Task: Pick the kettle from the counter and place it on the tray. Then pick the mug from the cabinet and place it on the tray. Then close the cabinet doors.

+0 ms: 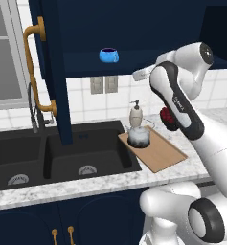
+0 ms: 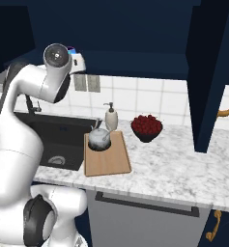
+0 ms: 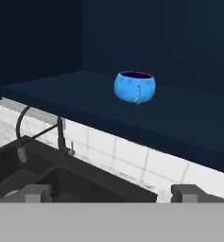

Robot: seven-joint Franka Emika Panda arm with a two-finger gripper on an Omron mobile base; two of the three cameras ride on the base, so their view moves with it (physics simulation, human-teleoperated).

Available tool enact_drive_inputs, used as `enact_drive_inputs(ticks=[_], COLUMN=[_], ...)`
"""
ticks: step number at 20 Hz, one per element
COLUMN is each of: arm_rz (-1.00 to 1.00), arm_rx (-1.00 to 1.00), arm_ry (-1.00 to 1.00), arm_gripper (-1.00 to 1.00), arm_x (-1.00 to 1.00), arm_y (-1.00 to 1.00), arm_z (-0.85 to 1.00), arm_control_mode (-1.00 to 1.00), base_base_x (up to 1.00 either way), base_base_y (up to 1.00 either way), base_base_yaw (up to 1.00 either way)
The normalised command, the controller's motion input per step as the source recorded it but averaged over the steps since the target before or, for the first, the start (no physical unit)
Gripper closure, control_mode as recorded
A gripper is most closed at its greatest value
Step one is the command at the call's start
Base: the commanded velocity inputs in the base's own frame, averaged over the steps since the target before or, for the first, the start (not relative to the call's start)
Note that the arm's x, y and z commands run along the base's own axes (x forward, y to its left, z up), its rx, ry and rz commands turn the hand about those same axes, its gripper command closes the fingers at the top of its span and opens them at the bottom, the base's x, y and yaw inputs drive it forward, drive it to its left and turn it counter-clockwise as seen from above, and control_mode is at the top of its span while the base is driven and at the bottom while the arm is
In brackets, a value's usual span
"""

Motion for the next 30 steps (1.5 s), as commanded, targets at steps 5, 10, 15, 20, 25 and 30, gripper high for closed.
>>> enact_drive_inputs(ticks=[5, 10, 15, 20, 25, 30], arm_rz=[0.04, -0.02, 0.00, 0.00, 0.00, 0.00], arm_rx=[0.00, 0.00, 0.07, 0.17, 0.06, 0.00], arm_ry=[0.00, 0.00, 0.07, 0.15, 0.00, 0.00], arm_gripper=[-1.00, -1.00, -1.00, -1.00, -1.00, -1.00], arm_x=[0.34, 0.43, 0.38, 0.34, 0.36, 0.42], arm_y=[0.16, 0.09, 0.06, 0.05, 0.09, 0.10], arm_z=[0.36, 0.06, 0.01, 0.01, 0.00, -0.02], arm_control_mode=[-1.00, -1.00, -1.00, -1.00, -1.00, -1.00], base_base_x=[0.00, 0.00, 0.00, 0.00, 0.00, 0.00], base_base_y=[0.00, 0.00, 0.00, 0.00, 0.00, 0.00], base_base_yaw=[0.00, 0.00, 0.00, 0.00, 0.00, 0.00])
